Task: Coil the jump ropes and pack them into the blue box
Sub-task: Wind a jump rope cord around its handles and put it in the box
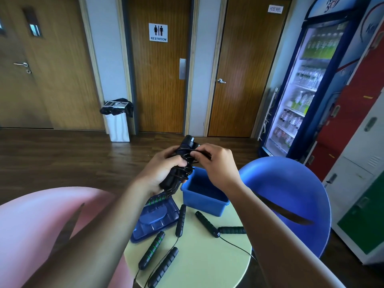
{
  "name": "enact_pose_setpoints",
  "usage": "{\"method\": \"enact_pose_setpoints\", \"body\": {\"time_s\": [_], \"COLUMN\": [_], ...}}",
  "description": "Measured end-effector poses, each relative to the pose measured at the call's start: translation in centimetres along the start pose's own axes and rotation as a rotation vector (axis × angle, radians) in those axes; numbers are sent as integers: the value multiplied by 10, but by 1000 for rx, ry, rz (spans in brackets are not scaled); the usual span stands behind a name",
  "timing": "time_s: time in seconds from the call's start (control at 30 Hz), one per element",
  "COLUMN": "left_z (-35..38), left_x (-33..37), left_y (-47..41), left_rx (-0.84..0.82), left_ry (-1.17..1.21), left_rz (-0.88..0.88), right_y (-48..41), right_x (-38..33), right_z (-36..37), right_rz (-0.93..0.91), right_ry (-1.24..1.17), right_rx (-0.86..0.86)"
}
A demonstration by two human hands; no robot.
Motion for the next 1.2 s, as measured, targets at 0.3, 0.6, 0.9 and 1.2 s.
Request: {"method": "enact_pose_setpoints", "body": {"time_s": [0.3,0.6,0.9,1.2], "left_z": [6,14,19,22], "left_x": [-1,-3,-1,-20], "left_y": [8,15,16,14], "left_rx": [-50,-124,-198,-175], "left_ry": [8,149,225,238], "left_rz": [-19,-34,-29,-178], "right_y": [15,16,14,21], "right_x": [35,19,37,40], "right_z": [11,12,9,19], "right_rz": [280,203,379,372], "right_ry": [-420,-496,-662,-654], "right_rx": [-175,-274,-182,-106]}}
Point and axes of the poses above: each hand's wrist, its own y-axis away from the middle knuckle, its own z-axis out of the palm, x = y × z, the point moved 10 cm from there along -y, towards the middle knuckle, and after that the axes turned 5 degrees about x, right-handed, at the moved point
